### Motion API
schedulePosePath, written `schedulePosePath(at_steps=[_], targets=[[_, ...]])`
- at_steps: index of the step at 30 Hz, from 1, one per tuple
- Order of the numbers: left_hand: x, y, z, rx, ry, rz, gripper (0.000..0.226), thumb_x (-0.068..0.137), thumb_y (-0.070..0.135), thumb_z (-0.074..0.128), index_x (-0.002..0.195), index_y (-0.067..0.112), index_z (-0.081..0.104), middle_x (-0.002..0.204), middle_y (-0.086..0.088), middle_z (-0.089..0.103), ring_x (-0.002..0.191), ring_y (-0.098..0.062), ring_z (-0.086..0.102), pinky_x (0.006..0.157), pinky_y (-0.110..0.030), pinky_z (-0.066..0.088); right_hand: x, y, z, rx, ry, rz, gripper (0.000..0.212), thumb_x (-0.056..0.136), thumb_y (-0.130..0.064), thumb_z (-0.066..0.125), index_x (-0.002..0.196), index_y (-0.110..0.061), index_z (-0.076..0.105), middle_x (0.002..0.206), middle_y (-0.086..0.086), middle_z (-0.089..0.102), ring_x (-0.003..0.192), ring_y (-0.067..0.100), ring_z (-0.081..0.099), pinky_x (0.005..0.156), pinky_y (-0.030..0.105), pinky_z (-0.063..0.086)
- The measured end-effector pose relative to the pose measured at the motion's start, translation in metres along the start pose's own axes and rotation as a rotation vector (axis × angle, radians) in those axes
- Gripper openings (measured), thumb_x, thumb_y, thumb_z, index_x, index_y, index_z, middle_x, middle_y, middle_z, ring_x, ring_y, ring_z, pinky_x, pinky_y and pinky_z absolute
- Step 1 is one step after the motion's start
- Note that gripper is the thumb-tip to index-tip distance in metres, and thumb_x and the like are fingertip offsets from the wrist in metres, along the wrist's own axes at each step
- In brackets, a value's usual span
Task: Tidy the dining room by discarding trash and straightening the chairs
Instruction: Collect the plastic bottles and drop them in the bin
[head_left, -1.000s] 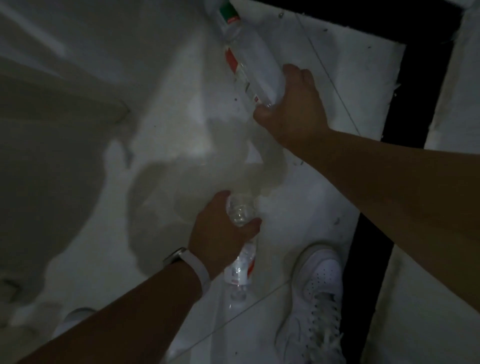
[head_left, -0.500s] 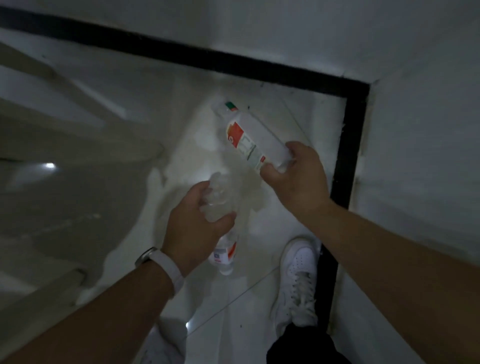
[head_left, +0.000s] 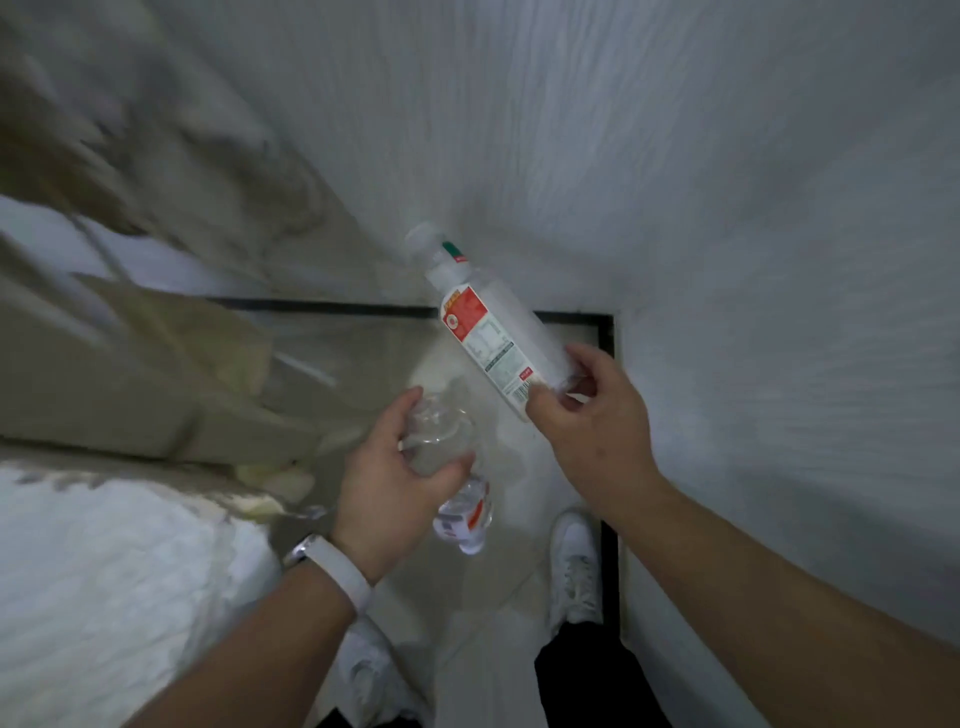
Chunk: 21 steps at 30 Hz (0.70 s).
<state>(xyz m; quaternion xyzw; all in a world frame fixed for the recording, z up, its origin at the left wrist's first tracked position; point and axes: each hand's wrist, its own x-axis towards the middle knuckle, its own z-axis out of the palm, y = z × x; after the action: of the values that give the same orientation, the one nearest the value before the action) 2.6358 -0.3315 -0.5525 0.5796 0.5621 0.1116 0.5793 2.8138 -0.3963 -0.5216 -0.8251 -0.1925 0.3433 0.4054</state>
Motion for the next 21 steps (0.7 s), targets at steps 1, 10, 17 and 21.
schedulePosePath(at_steps=[1,10,17,21], targets=[[-0.012,0.02,-0.007,0.003,-0.005,0.018,0.073,0.052,0.049,0.081,0.117,0.056,0.048,0.114,0.017,0.068,0.101,-0.001,0.067,0.095,-0.034,0.054,-0.008,-0.022,-0.01,0.034,0.004,-0.006,0.036,0.081,-0.019,0.074,0.109,-0.031,0.054,0.101,-0.008,0.06,0.077,-0.008,0.06,0.061,0.003,0.043],[-0.127,0.185,-0.088,0.059,0.013,0.278,0.072,0.067,0.013,0.089,0.121,0.042,0.051,0.11,0.02,0.066,0.095,0.009,0.064,0.083,-0.012,0.05,-0.105,-0.2,-0.083,0.5,0.047,0.01,0.072,0.065,-0.038,0.071,0.13,-0.012,0.056,0.111,0.003,0.071,0.101,0.016,0.069,0.091,0.037,0.056],[-0.198,0.275,-0.158,0.129,0.079,0.425,0.071,0.068,0.026,0.089,0.124,0.044,0.05,0.114,0.02,0.065,0.099,0.002,0.065,0.087,-0.028,0.057,-0.17,-0.319,-0.103,0.771,-0.336,-0.122,0.071,0.067,-0.004,0.069,0.135,-0.008,0.048,0.116,0.007,0.07,0.109,0.024,0.067,0.1,0.045,0.049],[-0.232,0.304,-0.19,0.118,0.214,0.436,0.067,0.063,0.045,0.083,0.12,0.054,0.049,0.118,0.024,0.062,0.108,-0.004,0.064,0.092,-0.034,0.055,-0.194,-0.357,-0.113,0.811,-0.623,-0.171,0.052,0.082,0.021,0.049,0.125,-0.009,0.053,0.11,0.006,0.072,0.105,0.021,0.068,0.087,0.033,0.055]])
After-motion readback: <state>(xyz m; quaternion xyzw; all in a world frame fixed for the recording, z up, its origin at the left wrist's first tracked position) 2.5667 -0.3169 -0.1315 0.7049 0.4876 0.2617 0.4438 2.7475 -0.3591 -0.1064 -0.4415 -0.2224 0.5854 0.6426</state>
